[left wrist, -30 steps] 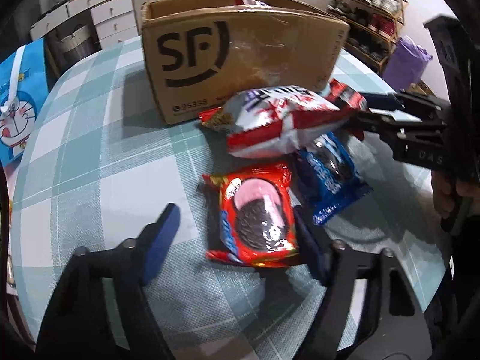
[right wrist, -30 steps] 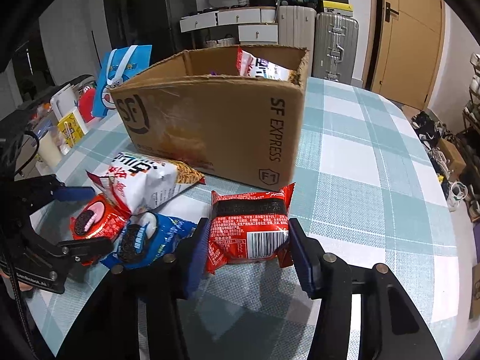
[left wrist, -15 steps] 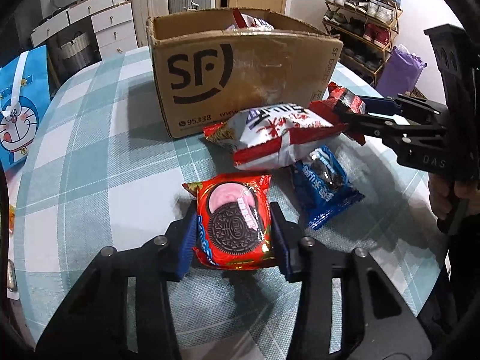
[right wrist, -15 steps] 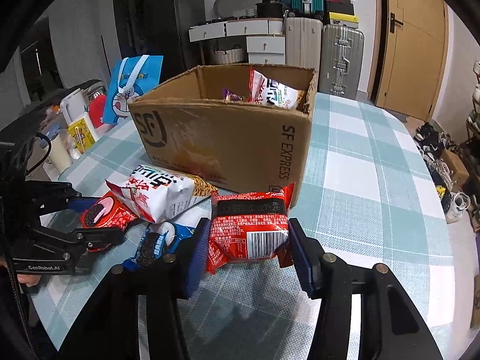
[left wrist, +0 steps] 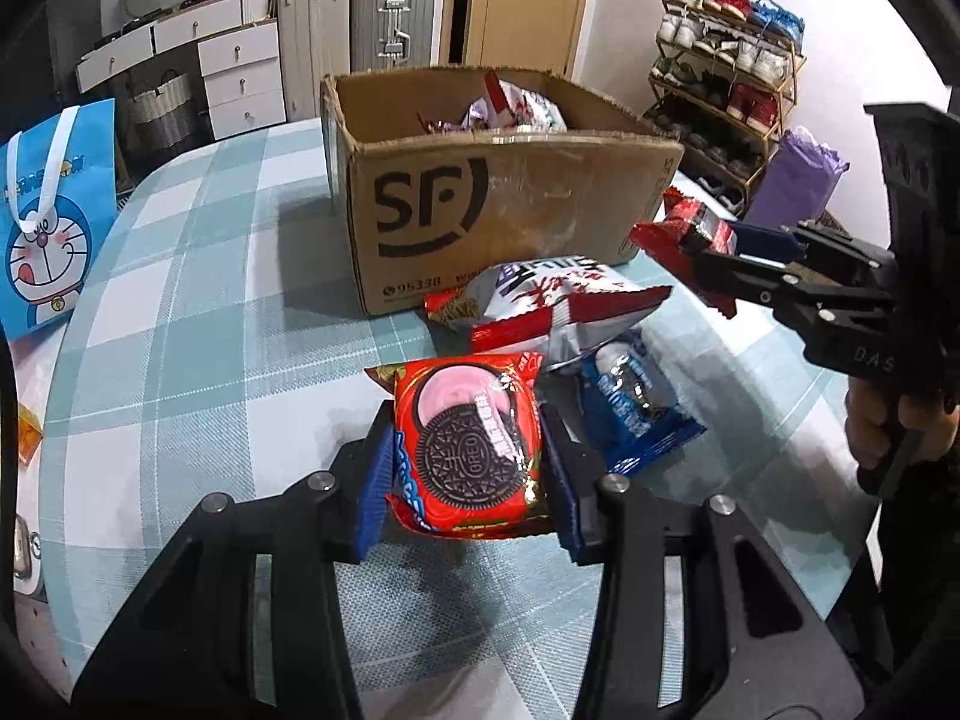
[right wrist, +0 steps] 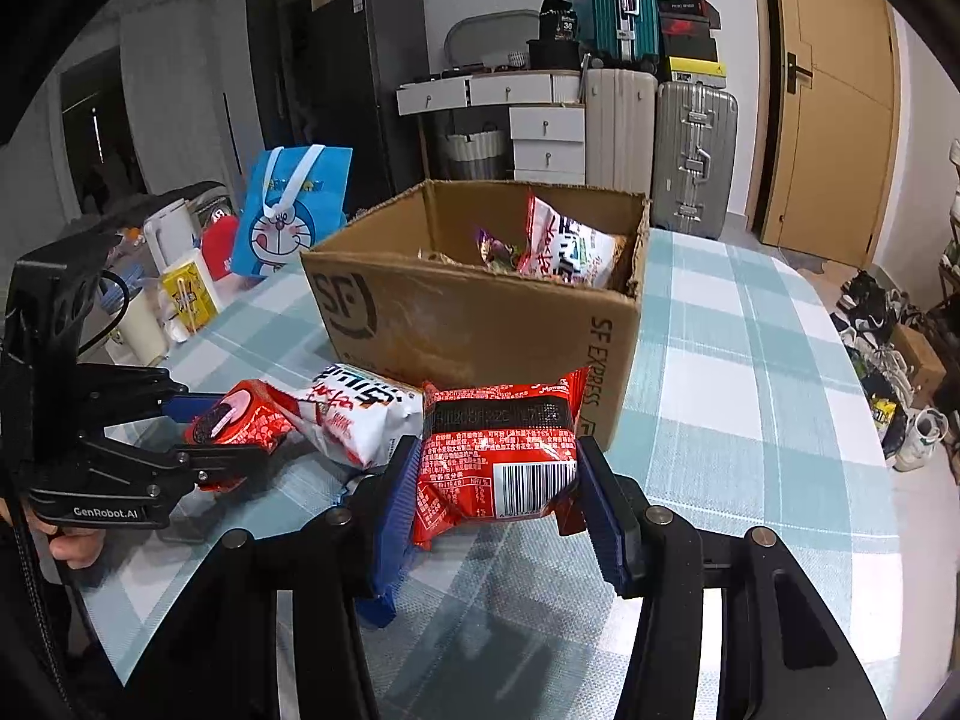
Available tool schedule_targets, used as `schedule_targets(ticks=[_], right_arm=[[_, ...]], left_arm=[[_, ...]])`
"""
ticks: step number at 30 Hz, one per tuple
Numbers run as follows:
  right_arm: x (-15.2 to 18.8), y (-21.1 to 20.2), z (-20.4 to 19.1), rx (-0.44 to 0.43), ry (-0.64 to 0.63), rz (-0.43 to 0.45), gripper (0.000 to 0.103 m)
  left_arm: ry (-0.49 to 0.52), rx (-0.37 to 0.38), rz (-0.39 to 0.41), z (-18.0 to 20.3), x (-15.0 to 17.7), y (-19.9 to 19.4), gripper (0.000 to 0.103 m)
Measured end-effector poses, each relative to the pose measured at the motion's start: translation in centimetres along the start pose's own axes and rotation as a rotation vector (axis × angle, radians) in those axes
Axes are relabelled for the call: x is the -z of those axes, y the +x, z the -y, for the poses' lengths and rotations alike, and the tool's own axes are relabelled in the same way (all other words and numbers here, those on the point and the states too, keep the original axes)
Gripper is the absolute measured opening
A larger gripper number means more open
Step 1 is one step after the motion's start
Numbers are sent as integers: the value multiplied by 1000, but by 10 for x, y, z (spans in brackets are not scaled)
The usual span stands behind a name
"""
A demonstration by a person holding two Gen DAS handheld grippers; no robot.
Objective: Organize snacks
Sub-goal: 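Lift both packs over the box and open both grippers to release them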
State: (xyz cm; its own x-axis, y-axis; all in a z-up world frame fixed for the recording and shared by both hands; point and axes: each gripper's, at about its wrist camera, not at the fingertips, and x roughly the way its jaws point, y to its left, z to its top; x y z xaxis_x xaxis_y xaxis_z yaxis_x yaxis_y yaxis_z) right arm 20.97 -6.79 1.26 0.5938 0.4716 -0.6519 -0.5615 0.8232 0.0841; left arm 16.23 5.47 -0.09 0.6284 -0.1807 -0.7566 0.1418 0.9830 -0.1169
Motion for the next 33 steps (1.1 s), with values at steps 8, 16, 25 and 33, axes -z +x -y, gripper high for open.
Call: schedule_targets(ticks=[8, 16, 25, 33], right_arm=[[-4, -14, -1, -13, 16, 49, 52], [-7, -24, -2, -27, 34, 87, 52], [-12, -34, -4, -39, 44, 122, 52], [-30, -41, -7, -42, 29, 160, 52]], left_arm=[[-11, 11, 60, 2, -7, -27, 41], [-51, 3, 118, -1, -14, -43, 41], [-91, -1, 186, -3, -26, -51, 41], [-107, -23, 229, -3, -59, -50, 41]])
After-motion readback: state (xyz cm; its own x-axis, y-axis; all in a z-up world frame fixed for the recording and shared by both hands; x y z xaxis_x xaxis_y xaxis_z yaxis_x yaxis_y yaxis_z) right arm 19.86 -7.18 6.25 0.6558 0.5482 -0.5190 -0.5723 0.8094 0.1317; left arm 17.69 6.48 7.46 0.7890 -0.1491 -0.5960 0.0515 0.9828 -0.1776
